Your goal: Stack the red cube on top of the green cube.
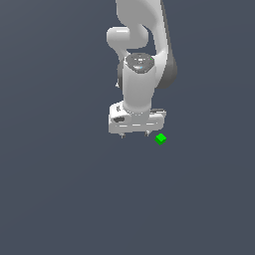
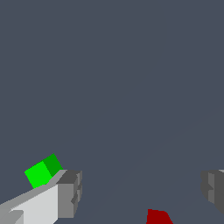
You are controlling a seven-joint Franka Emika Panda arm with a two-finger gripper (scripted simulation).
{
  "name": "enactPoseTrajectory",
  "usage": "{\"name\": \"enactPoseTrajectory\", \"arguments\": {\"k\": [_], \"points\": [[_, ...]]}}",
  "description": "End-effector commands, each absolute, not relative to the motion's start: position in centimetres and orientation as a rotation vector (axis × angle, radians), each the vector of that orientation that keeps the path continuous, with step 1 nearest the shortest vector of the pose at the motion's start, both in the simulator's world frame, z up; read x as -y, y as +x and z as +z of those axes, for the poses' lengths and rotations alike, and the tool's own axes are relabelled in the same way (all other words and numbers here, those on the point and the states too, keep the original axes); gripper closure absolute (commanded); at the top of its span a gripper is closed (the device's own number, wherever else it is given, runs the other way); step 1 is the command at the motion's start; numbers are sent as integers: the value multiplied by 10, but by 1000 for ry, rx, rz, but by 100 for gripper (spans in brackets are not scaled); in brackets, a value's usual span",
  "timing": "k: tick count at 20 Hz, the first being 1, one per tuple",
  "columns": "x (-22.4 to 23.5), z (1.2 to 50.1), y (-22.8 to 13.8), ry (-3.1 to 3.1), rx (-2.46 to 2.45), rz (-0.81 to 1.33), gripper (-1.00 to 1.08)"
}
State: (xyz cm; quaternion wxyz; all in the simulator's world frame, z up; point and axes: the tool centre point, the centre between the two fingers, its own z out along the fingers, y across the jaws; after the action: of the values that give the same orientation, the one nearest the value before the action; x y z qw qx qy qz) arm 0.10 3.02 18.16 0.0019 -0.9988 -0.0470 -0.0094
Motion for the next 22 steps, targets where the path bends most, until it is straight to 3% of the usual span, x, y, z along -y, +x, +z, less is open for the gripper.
{"name": "enactPoseTrajectory", "arguments": {"k": [1,12,22], "points": [[-30,182,1,-3134,147,-30,-92],[-19,169,-18,-3136,124,-26,-92],[12,135,-74,-3139,58,-17,-92]]}}
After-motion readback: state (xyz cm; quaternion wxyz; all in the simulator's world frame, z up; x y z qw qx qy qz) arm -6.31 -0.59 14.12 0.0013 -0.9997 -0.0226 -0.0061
